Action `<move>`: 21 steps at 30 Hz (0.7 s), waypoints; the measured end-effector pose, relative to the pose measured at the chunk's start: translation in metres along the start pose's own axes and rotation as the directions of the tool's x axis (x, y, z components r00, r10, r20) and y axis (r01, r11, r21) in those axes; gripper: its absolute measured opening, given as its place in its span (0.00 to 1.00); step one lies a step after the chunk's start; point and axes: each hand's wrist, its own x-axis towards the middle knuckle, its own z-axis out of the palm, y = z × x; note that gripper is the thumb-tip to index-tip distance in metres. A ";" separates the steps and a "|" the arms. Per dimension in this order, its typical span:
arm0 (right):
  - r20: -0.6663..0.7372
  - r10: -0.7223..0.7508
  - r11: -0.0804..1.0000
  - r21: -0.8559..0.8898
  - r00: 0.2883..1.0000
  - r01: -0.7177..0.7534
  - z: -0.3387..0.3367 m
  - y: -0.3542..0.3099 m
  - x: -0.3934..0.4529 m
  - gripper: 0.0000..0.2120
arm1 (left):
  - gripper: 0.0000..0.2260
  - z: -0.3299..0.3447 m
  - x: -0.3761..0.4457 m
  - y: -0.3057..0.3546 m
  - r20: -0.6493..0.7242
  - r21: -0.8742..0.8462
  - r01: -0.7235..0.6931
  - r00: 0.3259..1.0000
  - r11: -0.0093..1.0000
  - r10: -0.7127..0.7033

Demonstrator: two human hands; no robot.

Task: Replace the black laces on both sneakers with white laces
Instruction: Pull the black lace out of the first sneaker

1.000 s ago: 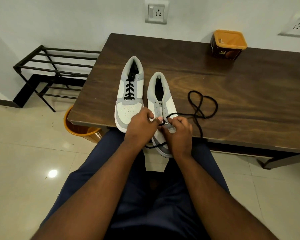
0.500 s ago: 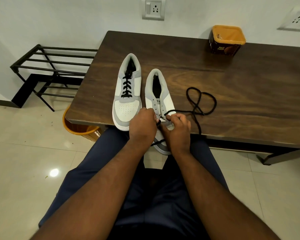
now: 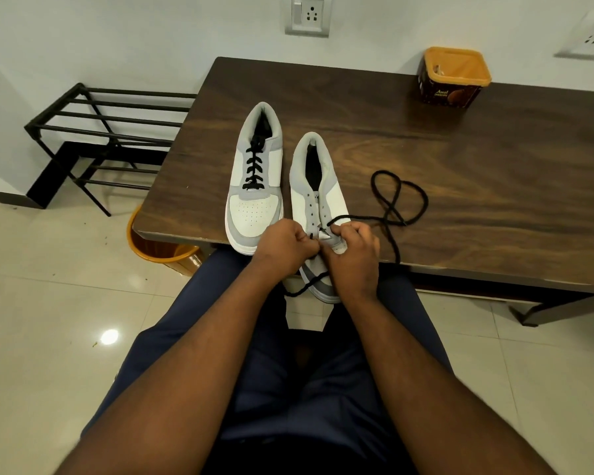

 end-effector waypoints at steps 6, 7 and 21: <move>0.012 0.022 1.000 0.008 1.000 -0.022 0.000 -0.002 0.002 0.19 | 0.05 -0.026 -0.027 -0.008 0.163 0.064 -0.064 0.985 0.996 0.053; 0.009 0.021 1.000 0.014 1.000 -0.021 0.000 -0.001 0.001 0.19 | 0.06 -0.031 -0.027 -0.007 0.166 0.060 -0.064 0.985 0.996 0.053; -0.011 -0.024 1.000 0.005 1.000 0.024 0.002 0.001 0.000 0.19 | 0.07 0.007 0.013 0.002 -0.189 0.220 -0.021 0.980 0.975 0.063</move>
